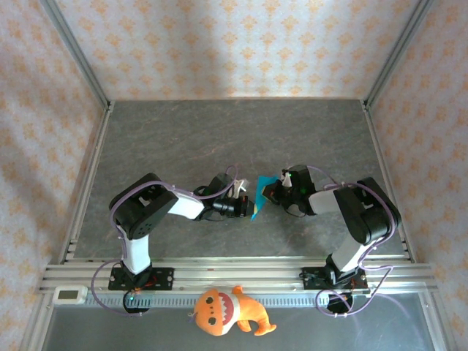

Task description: Fold a paper plane with a square sheet of paper (pick it up from the middle)

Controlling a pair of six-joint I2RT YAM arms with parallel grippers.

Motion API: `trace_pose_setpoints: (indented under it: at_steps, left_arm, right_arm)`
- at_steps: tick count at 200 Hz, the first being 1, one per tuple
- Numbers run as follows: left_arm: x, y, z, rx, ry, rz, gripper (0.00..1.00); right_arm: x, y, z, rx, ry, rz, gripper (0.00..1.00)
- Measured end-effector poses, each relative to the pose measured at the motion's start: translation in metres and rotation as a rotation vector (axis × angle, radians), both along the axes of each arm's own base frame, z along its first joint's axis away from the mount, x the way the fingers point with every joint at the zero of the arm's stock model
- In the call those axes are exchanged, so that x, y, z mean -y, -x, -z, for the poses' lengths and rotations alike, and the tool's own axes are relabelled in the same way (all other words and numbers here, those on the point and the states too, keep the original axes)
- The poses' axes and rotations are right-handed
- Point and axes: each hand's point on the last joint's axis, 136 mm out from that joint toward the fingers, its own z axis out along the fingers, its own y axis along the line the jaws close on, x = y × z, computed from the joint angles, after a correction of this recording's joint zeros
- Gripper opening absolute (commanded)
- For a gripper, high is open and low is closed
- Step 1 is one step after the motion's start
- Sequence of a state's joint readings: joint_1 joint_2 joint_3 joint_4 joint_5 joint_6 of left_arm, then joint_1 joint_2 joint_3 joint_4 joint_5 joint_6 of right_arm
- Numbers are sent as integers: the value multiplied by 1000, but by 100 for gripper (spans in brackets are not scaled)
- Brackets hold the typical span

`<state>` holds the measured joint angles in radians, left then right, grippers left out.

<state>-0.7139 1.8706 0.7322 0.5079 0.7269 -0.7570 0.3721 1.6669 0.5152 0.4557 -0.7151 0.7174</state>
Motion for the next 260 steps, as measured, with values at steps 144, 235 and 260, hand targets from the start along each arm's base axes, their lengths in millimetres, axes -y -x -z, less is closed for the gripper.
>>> trace_pose_setpoints:
  at_steps: [144,235,260]
  left_arm:
    - [-12,7,-9,16,-55,-43,32]
    - [-4,-4,-50,92,-14,-37,0]
    - [11,-8,-59,88,26,8,0]
  right_arm:
    - [1,0,0,3,10,-5,4]
    - [1,0,0,3,10,-5,4]
    - [1,0,0,3,10,-5,4]
